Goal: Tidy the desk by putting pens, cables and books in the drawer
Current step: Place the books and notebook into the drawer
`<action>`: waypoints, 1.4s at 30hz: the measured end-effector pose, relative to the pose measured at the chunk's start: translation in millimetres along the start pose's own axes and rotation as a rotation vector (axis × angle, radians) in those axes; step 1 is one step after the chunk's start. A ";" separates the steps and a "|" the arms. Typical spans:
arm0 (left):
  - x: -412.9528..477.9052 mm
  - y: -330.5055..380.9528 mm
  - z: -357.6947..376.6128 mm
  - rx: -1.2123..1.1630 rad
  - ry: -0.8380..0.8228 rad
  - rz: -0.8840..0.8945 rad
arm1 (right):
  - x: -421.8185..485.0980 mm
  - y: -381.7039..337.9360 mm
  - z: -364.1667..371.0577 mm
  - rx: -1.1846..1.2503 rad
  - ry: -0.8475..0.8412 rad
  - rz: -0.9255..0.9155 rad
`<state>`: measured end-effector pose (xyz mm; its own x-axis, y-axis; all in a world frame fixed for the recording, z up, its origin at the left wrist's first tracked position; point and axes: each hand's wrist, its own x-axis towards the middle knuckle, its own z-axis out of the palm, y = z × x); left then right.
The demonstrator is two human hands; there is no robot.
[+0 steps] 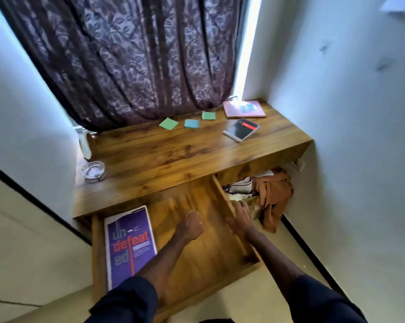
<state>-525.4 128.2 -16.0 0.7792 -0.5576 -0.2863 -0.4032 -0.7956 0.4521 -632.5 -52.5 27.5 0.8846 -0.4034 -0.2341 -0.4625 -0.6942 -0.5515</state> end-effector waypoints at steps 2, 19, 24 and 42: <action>8.6 43.7 14.3 0.013 0.023 0.034 | -3.3 28.7 -30.4 -0.002 0.030 -0.014; 89.6 316.5 94.1 0.088 0.150 0.216 | 1.6 235.1 -198.9 0.049 0.173 0.084; 144.4 354.0 115.1 0.078 0.205 0.181 | 38.6 274.2 -219.0 0.008 0.128 0.091; 353.0 420.5 73.0 0.032 0.227 -0.030 | 278.4 311.6 -324.0 -0.014 -0.011 -0.065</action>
<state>-454.9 -420.5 11.4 0.8775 -0.4689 -0.1001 -0.3907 -0.8202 0.4179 -549.8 -574.3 50.0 0.9133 -0.3507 -0.2072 -0.4050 -0.7267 -0.5549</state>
